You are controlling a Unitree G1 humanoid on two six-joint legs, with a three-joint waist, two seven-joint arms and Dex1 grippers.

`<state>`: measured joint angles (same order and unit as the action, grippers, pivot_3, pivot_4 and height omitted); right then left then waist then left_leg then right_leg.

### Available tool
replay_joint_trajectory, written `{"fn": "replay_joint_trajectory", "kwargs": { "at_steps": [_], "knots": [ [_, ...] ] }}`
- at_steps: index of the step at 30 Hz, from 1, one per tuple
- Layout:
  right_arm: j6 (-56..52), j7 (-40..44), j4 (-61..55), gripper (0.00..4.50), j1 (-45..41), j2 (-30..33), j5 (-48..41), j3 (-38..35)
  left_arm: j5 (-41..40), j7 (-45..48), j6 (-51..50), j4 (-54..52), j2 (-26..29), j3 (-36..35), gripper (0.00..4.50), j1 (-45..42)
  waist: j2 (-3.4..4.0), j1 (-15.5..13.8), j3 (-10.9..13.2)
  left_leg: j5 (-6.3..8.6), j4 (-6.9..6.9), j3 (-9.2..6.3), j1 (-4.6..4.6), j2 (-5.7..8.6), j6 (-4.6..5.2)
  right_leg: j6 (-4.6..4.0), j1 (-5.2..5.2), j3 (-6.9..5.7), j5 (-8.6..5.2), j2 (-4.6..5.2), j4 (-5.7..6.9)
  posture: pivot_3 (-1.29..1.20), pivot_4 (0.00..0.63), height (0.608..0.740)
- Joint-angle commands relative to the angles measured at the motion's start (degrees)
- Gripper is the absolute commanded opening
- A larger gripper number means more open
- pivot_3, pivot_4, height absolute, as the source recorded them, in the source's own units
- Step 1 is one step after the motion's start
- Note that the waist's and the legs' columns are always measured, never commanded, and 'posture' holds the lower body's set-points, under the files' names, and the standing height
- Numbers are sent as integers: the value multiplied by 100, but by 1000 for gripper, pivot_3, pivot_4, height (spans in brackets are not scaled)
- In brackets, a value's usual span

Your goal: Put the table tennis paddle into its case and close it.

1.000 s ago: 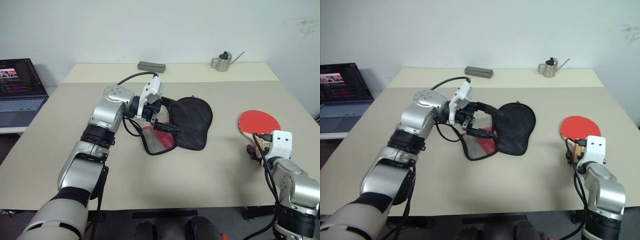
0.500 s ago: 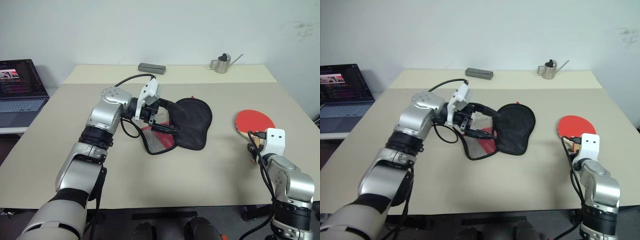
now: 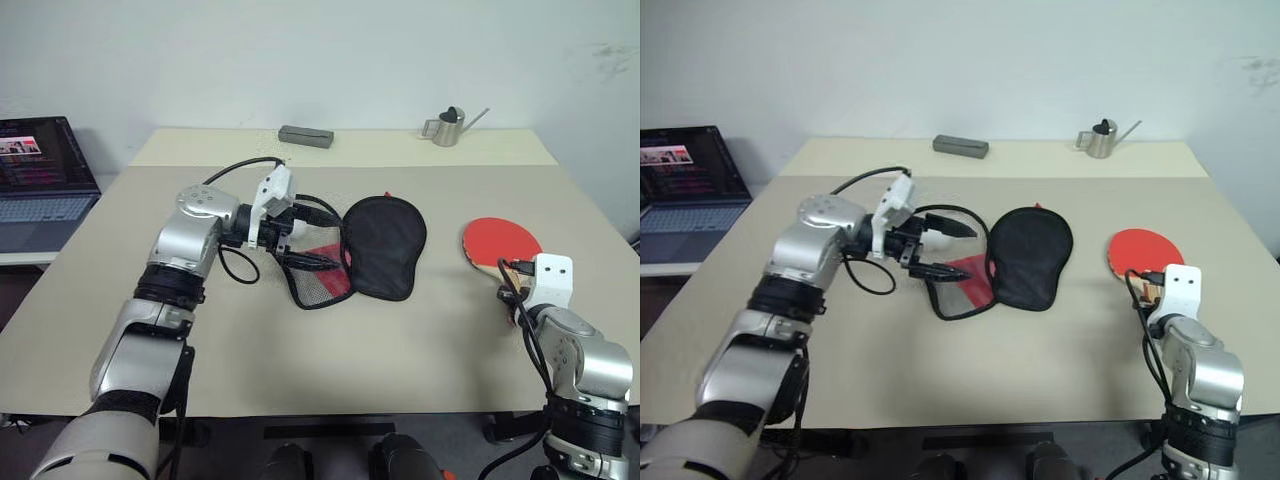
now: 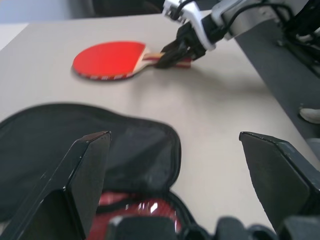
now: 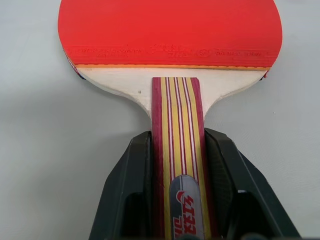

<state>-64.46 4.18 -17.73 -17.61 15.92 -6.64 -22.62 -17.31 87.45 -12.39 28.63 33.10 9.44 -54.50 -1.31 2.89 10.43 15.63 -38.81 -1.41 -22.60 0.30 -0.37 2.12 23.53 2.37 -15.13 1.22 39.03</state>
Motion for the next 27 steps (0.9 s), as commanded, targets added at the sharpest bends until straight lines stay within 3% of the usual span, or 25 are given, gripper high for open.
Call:
{"fn": "replay_joint_trajectory", "kwargs": {
  "at_steps": [1,10,19,27],
  "knots": [
    [-267,-87,-818,1147,-251,30,-127,-108,-136,-35,-148,-397,186,-255,4500,127,1,-3,1,0,0,-3,-7,0,0,-1,5,-2,0,0,0,0,150,740],
    [-1290,-306,-1828,1147,-1144,-658,-304,477,-262,-437,-464,-844,493,-705,4500,688,3,6,2,0,5,-2,-37,-3,0,-8,48,-1,0,1,6,0,150,740],
    [-1061,-390,-1103,1147,-1906,-1220,-275,1126,-215,-646,-425,-880,898,-933,4500,906,4,-1,2,0,7,0,-41,0,0,-8,52,-2,1,5,3,0,150,740],
    [-838,-498,-803,1147,-1802,-1665,-266,1490,-318,-691,-552,-1106,1257,-1164,4500,1135,4,5,2,0,12,0,-42,-1,-1,-11,54,-3,-1,7,0,0,150,740]
  ]
}}
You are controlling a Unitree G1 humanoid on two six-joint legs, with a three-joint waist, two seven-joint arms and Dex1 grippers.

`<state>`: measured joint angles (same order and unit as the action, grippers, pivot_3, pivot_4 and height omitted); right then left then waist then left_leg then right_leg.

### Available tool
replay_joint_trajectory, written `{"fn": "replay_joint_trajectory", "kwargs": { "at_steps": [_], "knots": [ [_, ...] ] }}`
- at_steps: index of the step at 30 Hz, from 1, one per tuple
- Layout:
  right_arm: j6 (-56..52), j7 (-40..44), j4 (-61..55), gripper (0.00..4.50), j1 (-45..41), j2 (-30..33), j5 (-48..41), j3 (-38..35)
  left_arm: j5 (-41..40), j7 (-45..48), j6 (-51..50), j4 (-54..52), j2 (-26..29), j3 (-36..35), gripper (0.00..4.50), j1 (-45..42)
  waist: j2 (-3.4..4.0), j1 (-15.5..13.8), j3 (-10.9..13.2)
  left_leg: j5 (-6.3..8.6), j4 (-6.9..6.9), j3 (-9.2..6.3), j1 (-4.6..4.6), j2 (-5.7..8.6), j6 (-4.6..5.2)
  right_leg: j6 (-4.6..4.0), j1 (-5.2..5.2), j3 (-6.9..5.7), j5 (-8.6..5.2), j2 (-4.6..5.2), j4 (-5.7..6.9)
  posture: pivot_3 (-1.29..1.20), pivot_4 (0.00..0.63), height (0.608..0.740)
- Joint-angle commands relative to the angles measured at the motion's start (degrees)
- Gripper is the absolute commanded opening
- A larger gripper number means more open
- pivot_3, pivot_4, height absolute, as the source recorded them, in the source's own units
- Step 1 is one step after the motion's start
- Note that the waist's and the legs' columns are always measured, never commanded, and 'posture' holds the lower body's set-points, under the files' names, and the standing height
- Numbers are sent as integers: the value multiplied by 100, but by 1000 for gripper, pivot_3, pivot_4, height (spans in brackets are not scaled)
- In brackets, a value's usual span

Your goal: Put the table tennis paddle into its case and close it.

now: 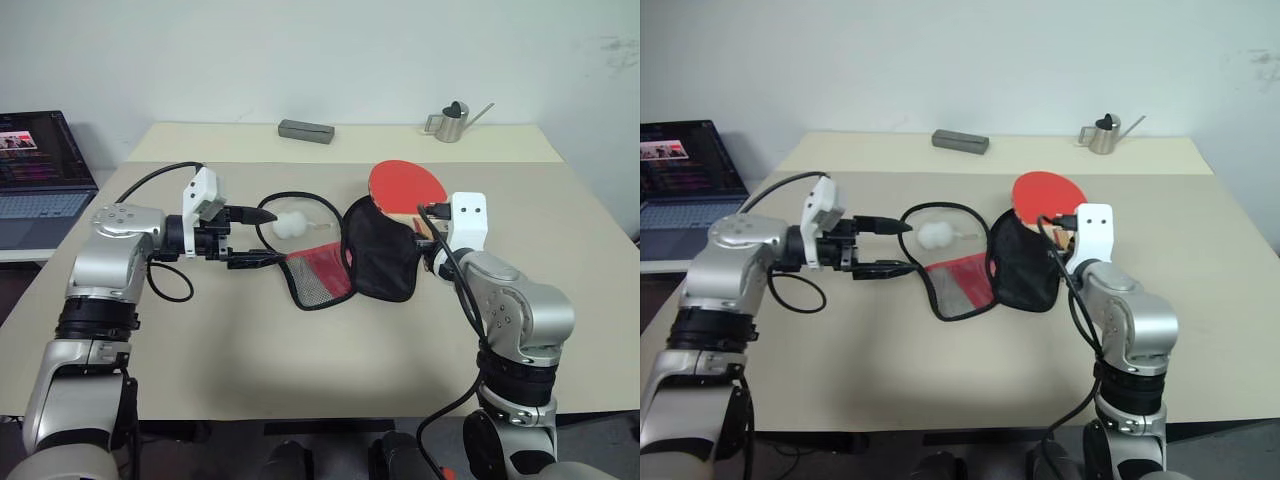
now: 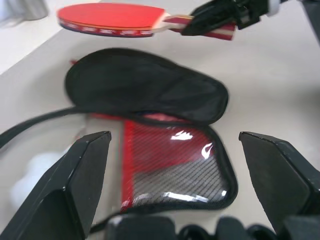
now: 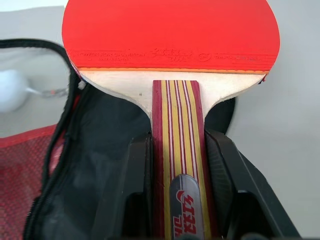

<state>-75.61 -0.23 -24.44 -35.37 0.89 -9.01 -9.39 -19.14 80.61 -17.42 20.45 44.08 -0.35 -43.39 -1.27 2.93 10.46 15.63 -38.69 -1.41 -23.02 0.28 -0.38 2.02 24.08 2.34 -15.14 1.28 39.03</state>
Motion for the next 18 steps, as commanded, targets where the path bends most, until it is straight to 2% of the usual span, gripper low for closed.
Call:
{"fn": "replay_joint_trajectory", "kwargs": {
  "at_steps": [1,8,18],
  "knots": [
    [299,-71,-107,1147,-5,-218,-25,206,-143,-11,-61,-323,172,-197,4500,49,0,1,0,0,0,0,0,0,0,0,0,0,0,0,0,0,150,740],
    [797,-121,386,1147,160,-452,69,533,-174,-102,-148,-490,119,-177,4500,86,0,9,0,0,0,0,0,0,0,0,0,0,0,0,1,0,150,740],
    [1529,-76,1071,1147,422,-358,200,766,-207,-107,-179,-525,81,-92,4500,26,0,21,0,0,1,0,1,-1,0,0,1,0,0,-1,1,0,150,740]
  ]
}}
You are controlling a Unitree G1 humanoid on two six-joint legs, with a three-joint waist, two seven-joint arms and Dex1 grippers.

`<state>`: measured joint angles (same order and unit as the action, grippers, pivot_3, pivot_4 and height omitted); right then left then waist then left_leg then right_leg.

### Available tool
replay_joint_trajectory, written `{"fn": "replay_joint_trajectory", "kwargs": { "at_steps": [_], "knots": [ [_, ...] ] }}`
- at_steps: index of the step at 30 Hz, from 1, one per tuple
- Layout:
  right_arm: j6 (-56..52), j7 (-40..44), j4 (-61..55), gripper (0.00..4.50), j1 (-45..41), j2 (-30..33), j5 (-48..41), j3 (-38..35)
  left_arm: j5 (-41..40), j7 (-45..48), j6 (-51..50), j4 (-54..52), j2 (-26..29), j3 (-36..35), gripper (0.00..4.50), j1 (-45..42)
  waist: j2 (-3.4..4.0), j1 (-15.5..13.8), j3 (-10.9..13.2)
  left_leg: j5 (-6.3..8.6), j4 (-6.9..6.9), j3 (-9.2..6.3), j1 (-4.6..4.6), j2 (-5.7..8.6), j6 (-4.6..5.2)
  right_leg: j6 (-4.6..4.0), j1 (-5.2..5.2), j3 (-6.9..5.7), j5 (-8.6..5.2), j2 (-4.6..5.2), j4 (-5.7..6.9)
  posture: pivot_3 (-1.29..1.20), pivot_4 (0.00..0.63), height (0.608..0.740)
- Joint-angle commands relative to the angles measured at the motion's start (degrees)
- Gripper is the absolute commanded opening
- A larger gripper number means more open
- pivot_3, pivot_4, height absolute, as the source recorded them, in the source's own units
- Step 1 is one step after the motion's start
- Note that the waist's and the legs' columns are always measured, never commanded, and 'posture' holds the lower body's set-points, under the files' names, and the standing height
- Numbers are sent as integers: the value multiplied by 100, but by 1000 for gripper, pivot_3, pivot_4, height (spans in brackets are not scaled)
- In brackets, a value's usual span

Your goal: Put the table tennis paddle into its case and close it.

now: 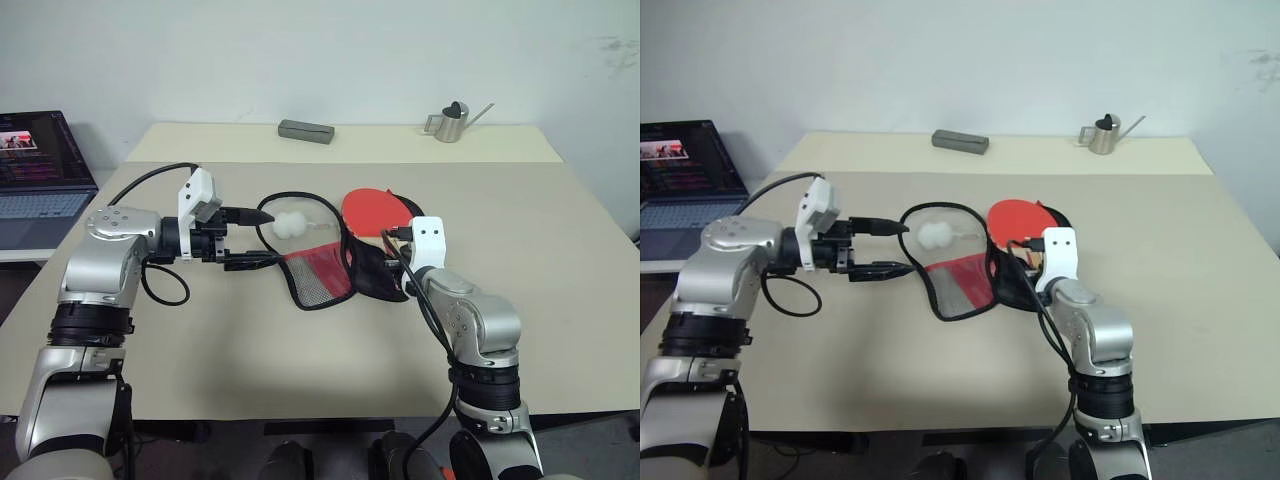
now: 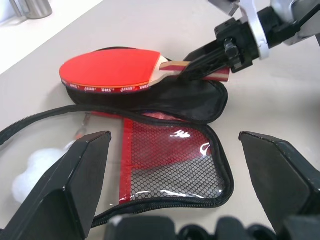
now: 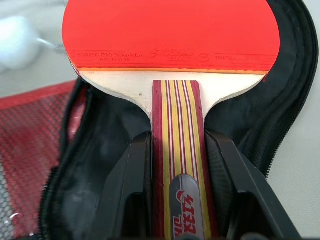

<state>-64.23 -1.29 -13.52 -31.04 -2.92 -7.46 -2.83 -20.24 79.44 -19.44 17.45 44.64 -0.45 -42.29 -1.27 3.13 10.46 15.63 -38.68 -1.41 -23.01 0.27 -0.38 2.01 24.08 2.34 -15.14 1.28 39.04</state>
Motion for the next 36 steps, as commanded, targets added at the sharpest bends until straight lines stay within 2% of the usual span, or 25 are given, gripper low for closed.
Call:
{"fn": "replay_joint_trajectory", "kwargs": {
  "at_steps": [1,11,36],
  "knots": [
    [462,31,47,1147,15,34,56,130,-94,16,27,-223,26,-80,4500,-88,0,2,0,0,0,1,0,0,0,0,0,0,0,0,0,0,150,740],
    [1031,-46,550,1146,165,4,224,258,-102,38,25,-247,44,-87,4500,-91,0,3,0,0,-1,1,1,0,0,0,-1,1,0,0,1,0,150,740],
    [1489,-63,474,1146,438,372,690,624,-25,10,112,-85,-93,-31,4500,-242,0,-5,0,0,-1,0,0,1,0,0,-2,0,0,0,0,0,150,740]
  ]
}}
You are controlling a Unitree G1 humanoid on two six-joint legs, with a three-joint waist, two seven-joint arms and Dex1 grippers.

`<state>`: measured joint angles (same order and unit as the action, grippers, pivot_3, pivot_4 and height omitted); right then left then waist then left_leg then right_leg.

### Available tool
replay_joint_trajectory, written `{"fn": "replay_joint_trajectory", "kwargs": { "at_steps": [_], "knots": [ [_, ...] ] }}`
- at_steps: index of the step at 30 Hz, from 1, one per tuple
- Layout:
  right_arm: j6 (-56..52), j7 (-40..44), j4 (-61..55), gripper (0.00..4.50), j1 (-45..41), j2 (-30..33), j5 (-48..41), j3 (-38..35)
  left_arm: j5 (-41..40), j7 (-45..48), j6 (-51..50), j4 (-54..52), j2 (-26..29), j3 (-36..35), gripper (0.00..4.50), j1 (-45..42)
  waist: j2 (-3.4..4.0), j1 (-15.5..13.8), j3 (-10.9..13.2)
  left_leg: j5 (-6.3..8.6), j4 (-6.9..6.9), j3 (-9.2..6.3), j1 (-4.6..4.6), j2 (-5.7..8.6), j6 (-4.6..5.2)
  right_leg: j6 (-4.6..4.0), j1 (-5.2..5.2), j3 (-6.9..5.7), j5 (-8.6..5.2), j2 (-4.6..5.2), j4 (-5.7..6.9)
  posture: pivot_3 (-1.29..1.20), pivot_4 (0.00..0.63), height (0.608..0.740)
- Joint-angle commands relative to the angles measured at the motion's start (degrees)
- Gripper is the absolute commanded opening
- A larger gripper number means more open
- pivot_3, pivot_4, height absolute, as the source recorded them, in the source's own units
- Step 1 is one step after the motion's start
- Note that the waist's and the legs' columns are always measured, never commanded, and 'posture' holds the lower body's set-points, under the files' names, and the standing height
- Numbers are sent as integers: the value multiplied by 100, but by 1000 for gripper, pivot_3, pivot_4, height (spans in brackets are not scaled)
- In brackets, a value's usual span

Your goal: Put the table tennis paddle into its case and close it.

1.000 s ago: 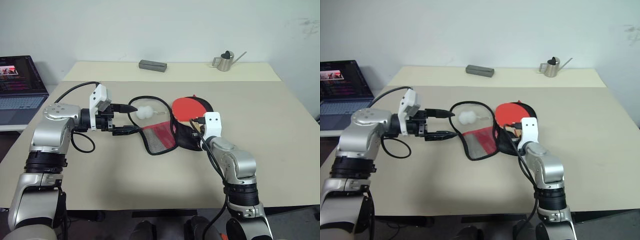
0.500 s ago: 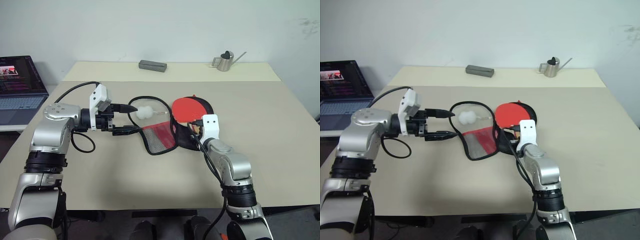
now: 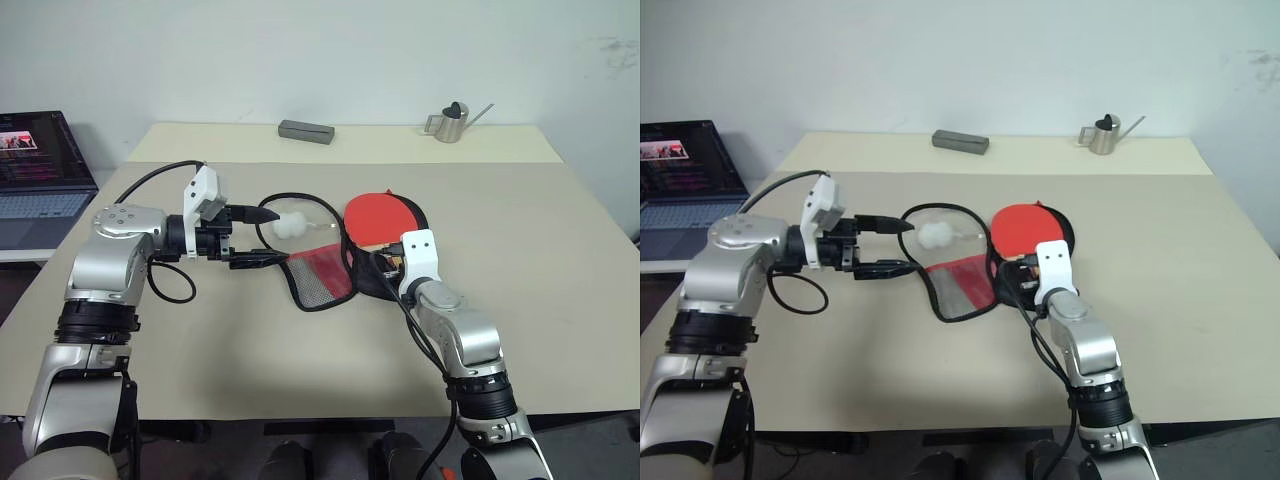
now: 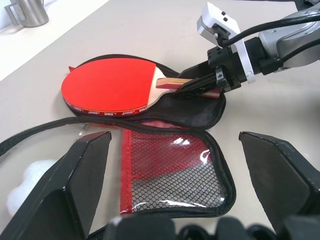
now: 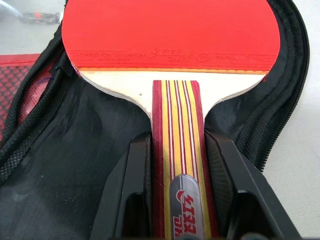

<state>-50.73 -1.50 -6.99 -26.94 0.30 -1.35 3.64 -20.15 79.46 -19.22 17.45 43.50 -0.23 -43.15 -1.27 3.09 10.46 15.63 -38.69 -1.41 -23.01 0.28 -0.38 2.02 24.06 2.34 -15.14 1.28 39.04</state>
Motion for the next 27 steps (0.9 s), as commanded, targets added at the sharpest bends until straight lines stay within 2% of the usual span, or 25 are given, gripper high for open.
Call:
{"fn": "replay_joint_trajectory", "kwargs": {
  "at_steps": [1,27],
  "knots": [
    [136,-60,-169,1146,33,38,84,-45,-32,7,91,-84,20,-52,4500,-158,0,-2,0,0,0,0,0,0,0,0,0,0,0,0,0,0,150,740],
    [146,-178,-145,1146,134,127,147,-78,-22,-33,96,-72,-18,-52,4500,-174,-1,-57,-1,0,-2,-1,1,1,0,0,-3,-2,0,1,0,0,150,740]
  ]
}}
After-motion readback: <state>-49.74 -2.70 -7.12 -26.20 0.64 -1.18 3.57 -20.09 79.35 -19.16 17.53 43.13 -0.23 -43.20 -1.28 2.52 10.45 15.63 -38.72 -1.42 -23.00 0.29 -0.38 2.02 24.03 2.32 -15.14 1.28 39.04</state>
